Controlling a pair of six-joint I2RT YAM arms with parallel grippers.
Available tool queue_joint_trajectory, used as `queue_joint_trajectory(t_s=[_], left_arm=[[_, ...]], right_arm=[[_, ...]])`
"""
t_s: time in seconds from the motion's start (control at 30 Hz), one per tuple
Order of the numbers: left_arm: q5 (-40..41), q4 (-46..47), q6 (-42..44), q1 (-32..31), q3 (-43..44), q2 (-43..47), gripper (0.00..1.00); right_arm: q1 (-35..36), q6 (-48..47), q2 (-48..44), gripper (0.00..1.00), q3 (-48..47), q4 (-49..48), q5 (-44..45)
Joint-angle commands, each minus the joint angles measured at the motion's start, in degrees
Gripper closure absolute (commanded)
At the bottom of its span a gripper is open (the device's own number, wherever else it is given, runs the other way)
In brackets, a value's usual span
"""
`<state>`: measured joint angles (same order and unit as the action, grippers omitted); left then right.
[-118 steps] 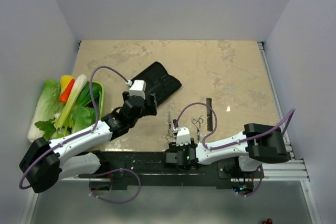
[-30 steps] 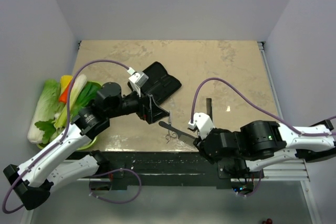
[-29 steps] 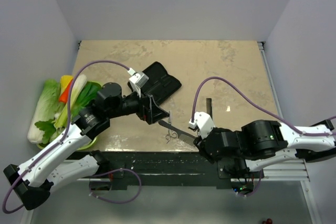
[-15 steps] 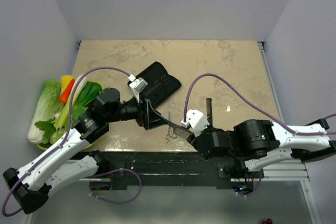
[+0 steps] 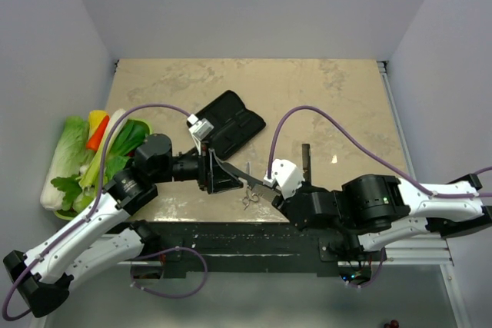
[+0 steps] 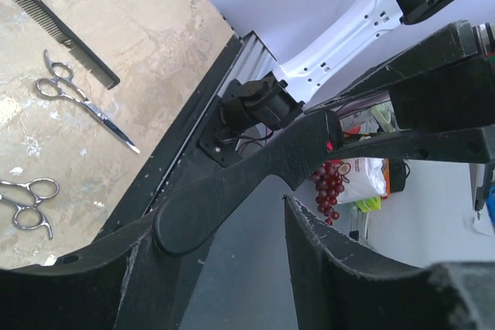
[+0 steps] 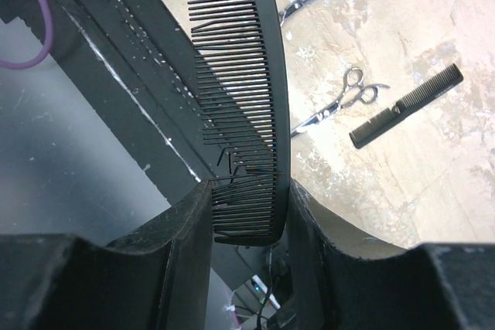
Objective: Sort the hair-cutting tools
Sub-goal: Pick up the comb at the center of the board.
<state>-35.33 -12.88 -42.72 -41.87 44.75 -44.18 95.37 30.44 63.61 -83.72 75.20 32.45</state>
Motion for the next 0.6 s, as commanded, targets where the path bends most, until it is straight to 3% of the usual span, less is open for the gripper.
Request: queue_joint_trajectory(t_s=[0.0,0.4,0.57], left_arm=[[-2.9,1.9,-1.7,0.1,0.1,1.0,0.44],[-2.9,0.6,-1.0,0.1,3.2,-0.4,0.52],[-3.4,1.0,-1.2,0.1,2.9,-0.4,0.72]], right_arm=[[0.3,-1.7,0.1,0.68,1.2,-3.0,-0.5],[0.3,-2.6,-1.9,0.69,5.9,-4.8,-3.3],[0.3,-2.5,-2.2,0.68,5.3,-4.7,-1.9]])
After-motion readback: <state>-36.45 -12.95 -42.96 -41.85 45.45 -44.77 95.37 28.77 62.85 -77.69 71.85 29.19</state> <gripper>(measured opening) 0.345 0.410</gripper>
